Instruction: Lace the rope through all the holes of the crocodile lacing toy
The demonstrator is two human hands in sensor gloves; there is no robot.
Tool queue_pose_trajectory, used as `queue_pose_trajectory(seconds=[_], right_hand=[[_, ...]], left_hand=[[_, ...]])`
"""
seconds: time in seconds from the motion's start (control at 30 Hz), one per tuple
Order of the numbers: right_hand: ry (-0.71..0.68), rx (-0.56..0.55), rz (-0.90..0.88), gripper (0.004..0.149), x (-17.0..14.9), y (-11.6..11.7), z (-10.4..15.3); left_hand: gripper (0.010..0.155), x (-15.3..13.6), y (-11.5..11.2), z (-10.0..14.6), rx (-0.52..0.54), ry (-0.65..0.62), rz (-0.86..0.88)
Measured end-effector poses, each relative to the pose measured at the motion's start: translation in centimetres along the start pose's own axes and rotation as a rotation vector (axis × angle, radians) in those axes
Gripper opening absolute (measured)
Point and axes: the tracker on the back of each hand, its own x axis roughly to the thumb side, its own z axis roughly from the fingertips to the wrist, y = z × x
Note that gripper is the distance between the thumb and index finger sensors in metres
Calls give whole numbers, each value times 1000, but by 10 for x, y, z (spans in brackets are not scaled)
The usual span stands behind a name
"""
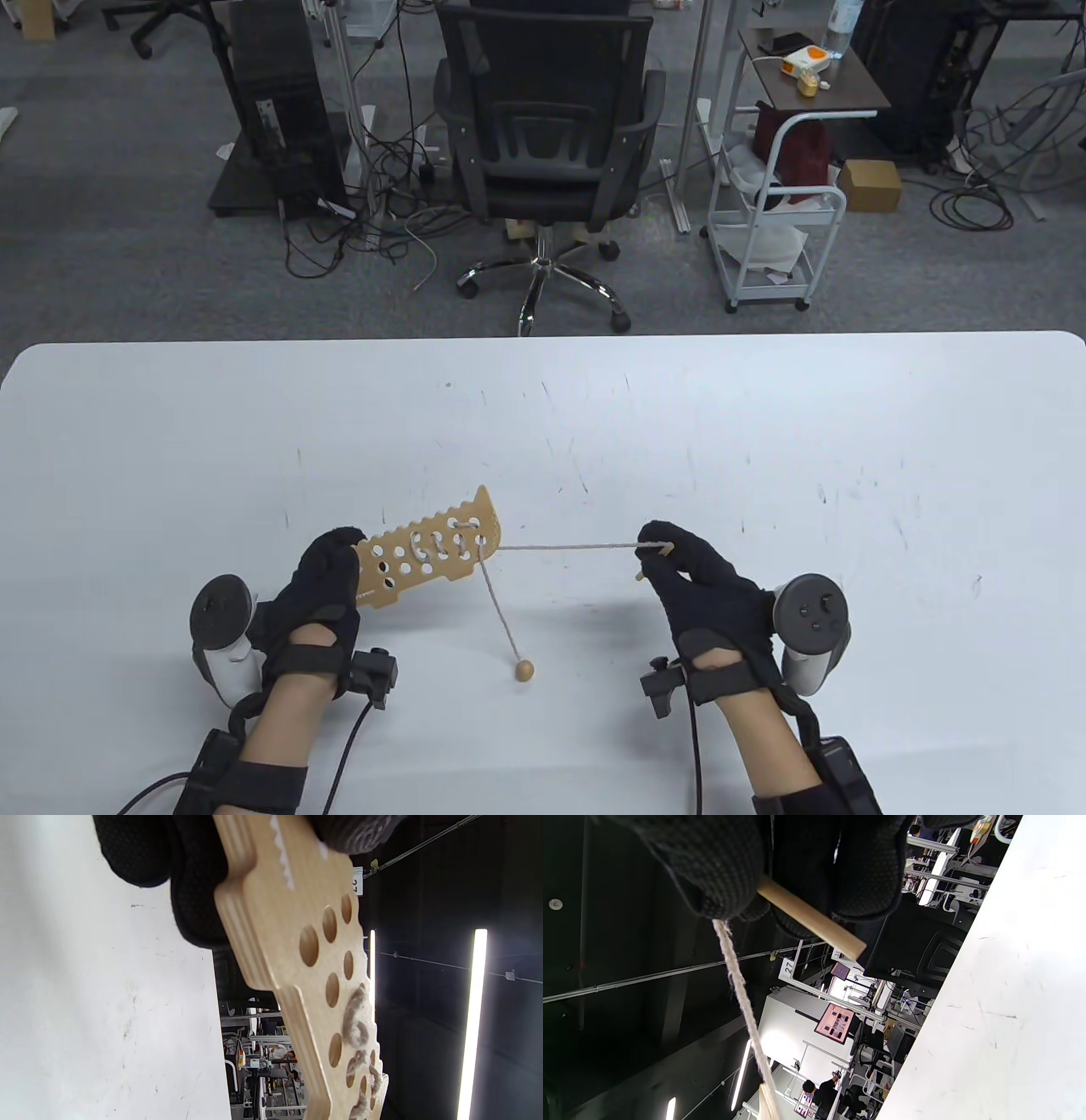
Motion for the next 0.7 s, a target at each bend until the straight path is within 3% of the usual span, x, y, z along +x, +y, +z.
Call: queue_pose_trajectory(seconds=[0.7], right_hand=[[86,-103,-114,39,-17,-23,-6]], left_hand=[[51,-4,18,-5,82,32,47]])
